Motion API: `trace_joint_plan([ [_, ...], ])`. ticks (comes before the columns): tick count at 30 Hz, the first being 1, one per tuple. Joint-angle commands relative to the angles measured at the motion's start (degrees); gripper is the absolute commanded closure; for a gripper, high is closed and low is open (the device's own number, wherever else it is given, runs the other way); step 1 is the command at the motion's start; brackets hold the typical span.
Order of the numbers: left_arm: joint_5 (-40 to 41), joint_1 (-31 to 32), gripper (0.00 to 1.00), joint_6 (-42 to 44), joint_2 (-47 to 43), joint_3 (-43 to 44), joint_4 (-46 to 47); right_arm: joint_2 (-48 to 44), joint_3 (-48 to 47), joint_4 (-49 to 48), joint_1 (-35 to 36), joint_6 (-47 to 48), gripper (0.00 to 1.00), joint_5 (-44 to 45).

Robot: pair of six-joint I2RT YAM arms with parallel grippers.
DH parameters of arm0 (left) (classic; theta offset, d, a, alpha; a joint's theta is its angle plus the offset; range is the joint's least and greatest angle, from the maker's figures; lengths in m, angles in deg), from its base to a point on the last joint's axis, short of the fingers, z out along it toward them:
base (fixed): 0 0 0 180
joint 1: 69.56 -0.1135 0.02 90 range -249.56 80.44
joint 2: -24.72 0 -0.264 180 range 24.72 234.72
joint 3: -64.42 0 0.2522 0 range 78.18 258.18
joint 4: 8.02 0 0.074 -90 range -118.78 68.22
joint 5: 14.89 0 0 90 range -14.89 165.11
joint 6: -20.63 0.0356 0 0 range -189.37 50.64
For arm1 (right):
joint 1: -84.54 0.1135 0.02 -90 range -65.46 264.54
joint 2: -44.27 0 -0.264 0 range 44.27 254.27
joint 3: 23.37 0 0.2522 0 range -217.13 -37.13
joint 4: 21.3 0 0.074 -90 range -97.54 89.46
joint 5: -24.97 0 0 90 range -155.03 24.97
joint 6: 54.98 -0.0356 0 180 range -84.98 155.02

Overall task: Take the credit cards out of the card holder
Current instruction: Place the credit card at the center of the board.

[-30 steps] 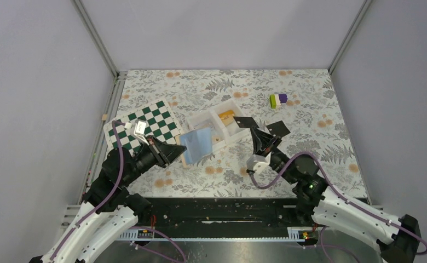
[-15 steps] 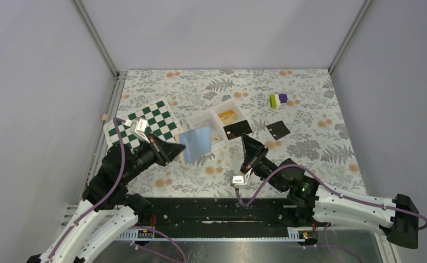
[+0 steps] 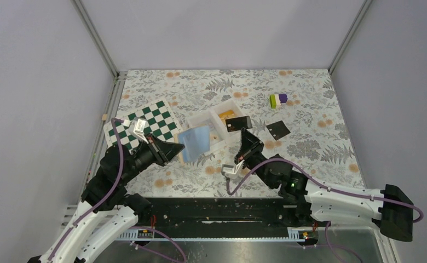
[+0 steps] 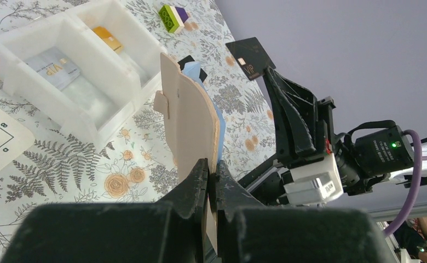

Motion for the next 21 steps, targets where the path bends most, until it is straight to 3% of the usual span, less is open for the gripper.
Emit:
trace_joint_plan([
  [1,1.0,-0.3,1.0,1.1,-1.6,1.5,1.9,3.3,-5.1,-5.5,-2.4,-5.2,1.0,6.9],
  [3,1.2,-0.3,1.0,1.4,-2.0,1.7,1.2,3.4,-7.7,1.4,-5.4,-12.2,1.0,7.2],
  [6,1.9,-0.3,1.0,2.5,-2.5,2.6,-0.5,6.1,-10.5,1.5,-9.9,-18.9,1.0,11.4],
  [10,2.7,-0.5,1.0,3.0,-3.6,3.1,-1.2,11.7,-19.0,8.1,-15.0,-33.8,1.0,24.6],
  [16,2.6,-0.5,1.0,3.1,-4.2,3.0,-1.8,20.1,-31.5,35.9,-19.5,-64.0,1.0,38.7],
  [21,3.4,-0.4,1.0,3.8,-5.5,3.4,-3.4,27.9,-44.8,67.5,-25.4,-93.8,1.0,37.0],
])
